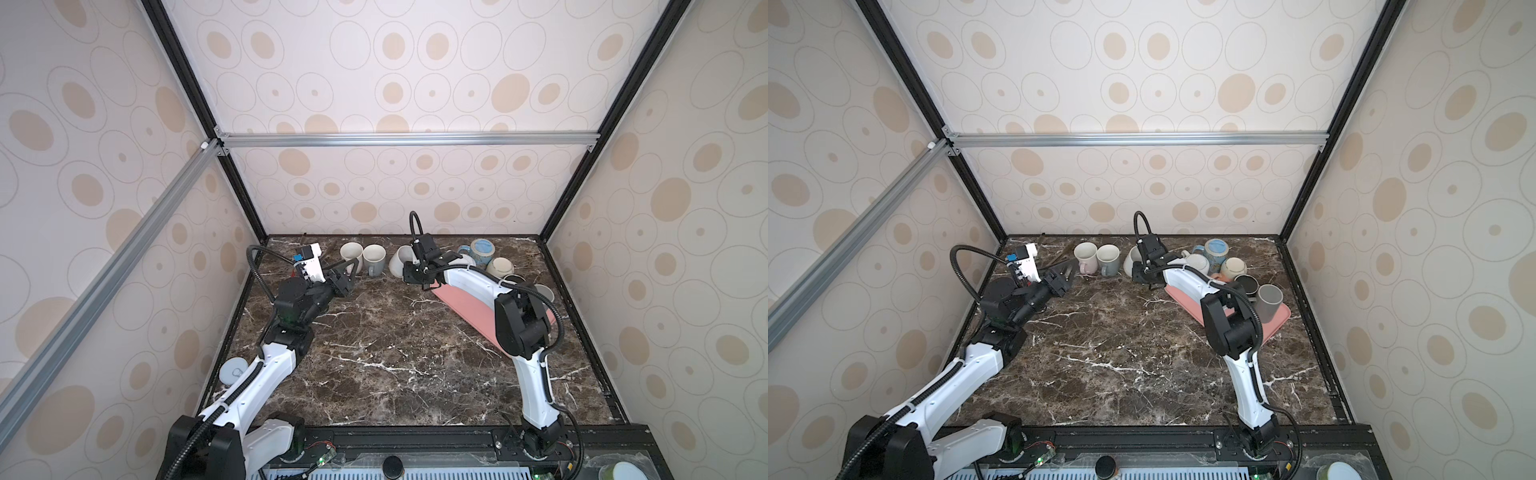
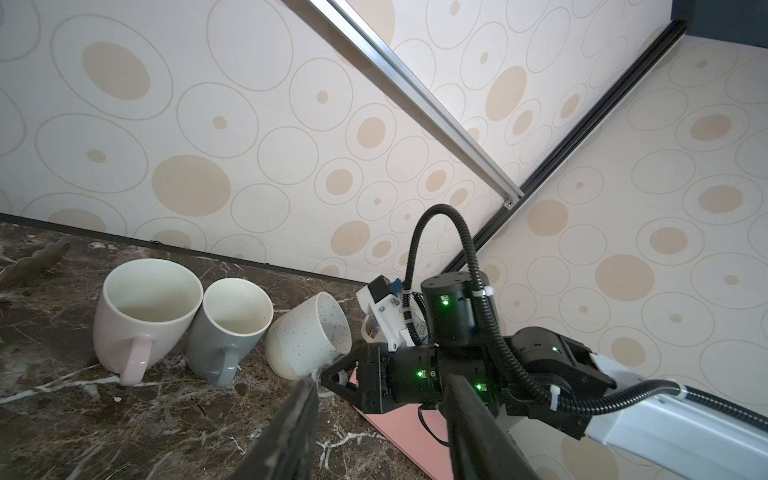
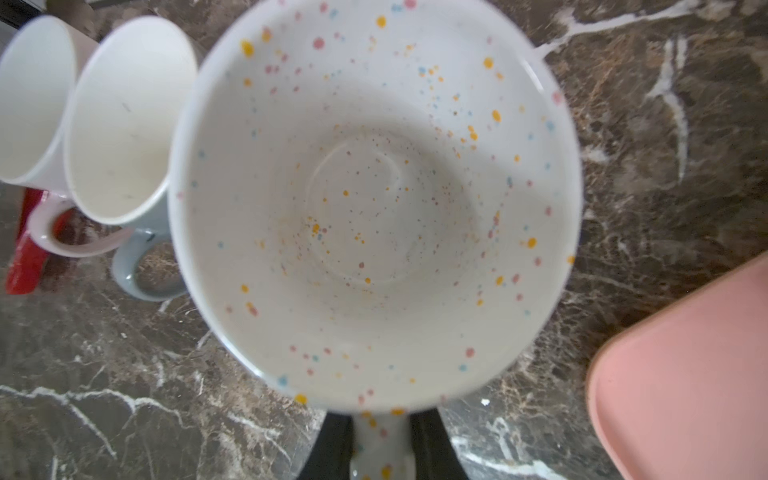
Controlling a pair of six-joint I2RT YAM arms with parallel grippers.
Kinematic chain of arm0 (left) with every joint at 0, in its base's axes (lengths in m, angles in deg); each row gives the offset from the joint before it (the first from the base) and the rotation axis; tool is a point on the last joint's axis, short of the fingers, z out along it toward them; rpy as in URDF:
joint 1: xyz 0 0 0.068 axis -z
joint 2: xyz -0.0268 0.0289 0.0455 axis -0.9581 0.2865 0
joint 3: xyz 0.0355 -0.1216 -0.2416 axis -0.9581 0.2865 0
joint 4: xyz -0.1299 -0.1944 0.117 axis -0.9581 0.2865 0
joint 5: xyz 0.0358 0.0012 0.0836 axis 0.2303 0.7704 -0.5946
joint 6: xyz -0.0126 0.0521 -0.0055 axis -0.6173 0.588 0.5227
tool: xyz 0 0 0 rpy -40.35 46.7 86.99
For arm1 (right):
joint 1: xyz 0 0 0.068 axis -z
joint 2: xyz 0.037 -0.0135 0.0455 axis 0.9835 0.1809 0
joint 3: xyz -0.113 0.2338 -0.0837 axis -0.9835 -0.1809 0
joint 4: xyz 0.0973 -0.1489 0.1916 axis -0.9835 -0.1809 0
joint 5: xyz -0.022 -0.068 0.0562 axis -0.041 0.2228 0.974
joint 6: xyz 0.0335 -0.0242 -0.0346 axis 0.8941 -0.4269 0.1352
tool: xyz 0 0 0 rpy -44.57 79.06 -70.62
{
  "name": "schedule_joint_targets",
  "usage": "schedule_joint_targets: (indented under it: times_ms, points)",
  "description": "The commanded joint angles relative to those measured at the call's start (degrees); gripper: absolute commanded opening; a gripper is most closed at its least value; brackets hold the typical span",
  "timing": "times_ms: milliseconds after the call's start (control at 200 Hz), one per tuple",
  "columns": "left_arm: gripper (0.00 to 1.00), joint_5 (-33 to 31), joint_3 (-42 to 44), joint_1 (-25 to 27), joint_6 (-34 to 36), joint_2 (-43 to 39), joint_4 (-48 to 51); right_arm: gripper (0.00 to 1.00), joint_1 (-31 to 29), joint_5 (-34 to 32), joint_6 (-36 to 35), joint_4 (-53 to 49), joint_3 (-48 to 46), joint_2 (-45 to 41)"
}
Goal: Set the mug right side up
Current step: 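Lower the cream mug upright beside the grey mug with the right gripper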
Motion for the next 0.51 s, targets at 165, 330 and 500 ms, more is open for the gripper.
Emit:
schedule_joint_targets:
  times_ms: [165, 330, 500]
  points:
    - [0.51, -0.25, 0.89, -0.85, 1.64, -3.97, 1.78, 0.0, -0.59, -6.22, -3.42, -8.52, 11.78, 5.18]
    - [0.51, -1.0, 0.82, -1.0, 2.44, -5.87, 3.66, 0.0, -1.08, -7.7, -4.46, -11.51, 17.28, 7.84]
    - [0.52, -1.54, 0.89, -0.97, 2.74, -6.74, 4.63, 0.11, -2.13, -7.8, -5.74, -11.93, 19.62, 9.15]
